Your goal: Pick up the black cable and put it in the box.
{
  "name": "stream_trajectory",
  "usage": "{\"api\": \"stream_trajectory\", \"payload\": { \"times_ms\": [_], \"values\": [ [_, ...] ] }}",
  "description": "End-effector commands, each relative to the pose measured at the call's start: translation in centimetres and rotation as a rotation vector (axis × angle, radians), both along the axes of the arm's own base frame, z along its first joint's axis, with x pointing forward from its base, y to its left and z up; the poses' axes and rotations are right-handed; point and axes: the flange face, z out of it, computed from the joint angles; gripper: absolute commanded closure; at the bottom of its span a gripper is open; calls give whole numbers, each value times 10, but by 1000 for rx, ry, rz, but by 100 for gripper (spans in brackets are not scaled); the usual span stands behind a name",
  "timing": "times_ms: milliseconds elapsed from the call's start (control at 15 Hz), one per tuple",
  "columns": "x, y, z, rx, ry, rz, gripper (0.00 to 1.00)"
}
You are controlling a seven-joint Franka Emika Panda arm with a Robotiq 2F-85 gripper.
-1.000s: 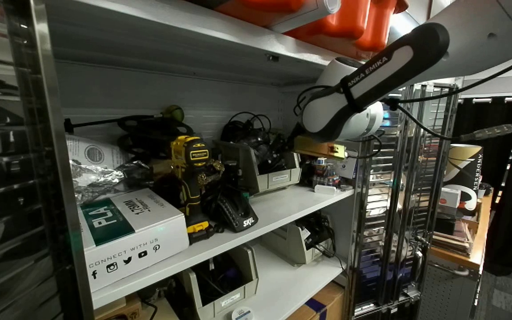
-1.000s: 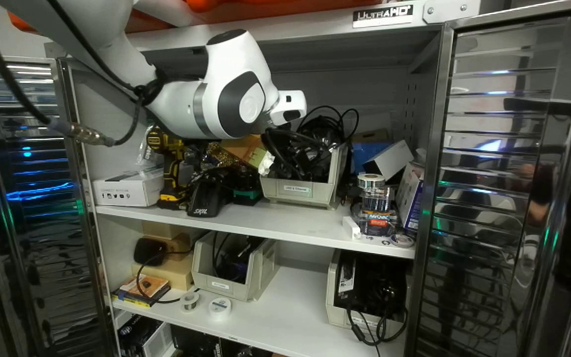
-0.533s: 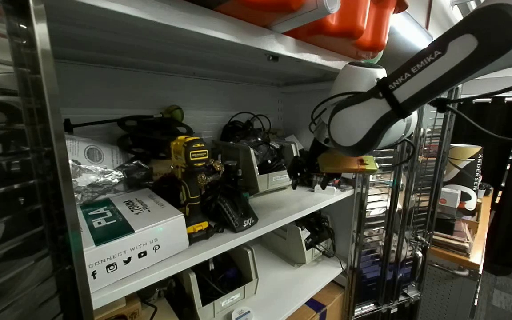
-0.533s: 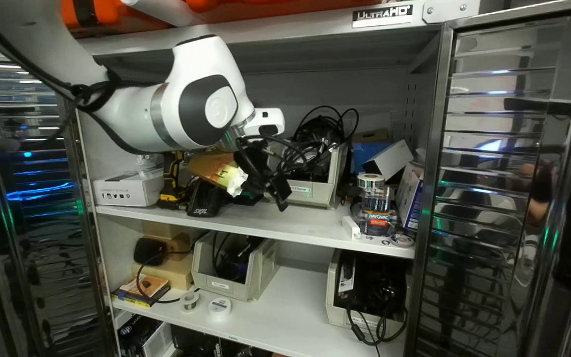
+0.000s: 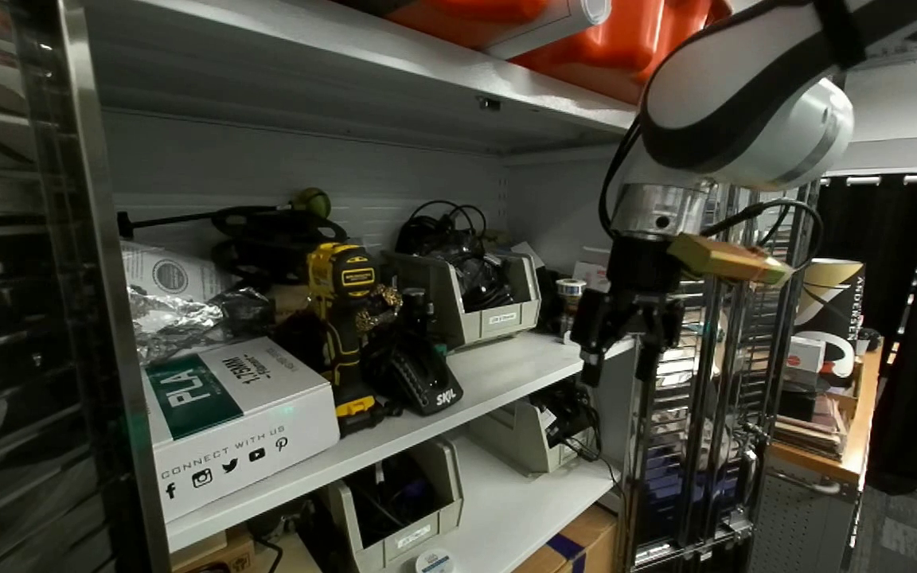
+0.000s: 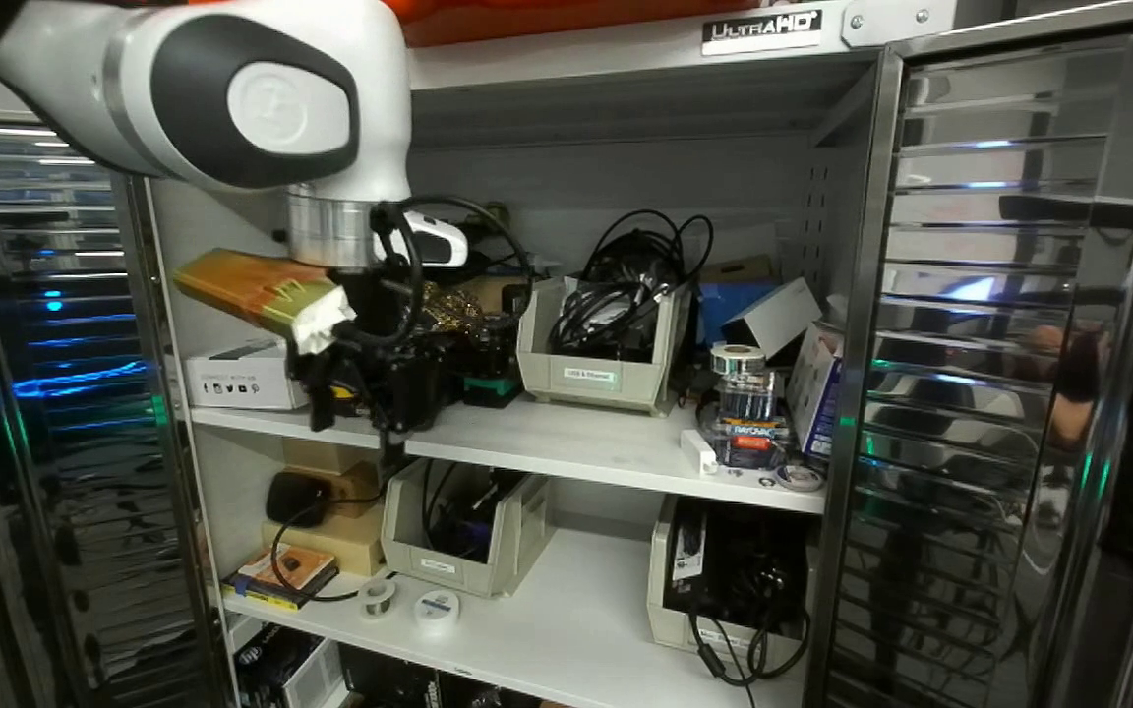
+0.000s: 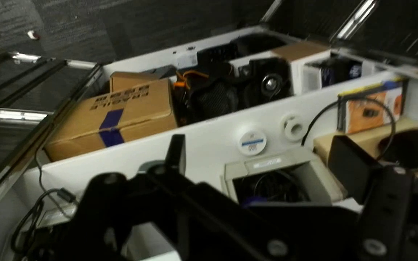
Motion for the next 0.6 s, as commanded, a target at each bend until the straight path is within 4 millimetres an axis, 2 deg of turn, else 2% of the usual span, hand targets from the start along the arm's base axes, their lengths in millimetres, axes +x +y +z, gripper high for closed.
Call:
{"api": "stream_trajectory", "payload": {
  "times_ms": [0, 333, 400, 533],
  "values": [
    [-50, 1, 23, 22, 168, 132, 0],
    [-91, 0, 37, 24, 419, 237, 0],
    [-82, 0, 24, 11, 378, 196, 0],
    [-89, 0, 27, 14, 411, 214, 0]
  ]
}}
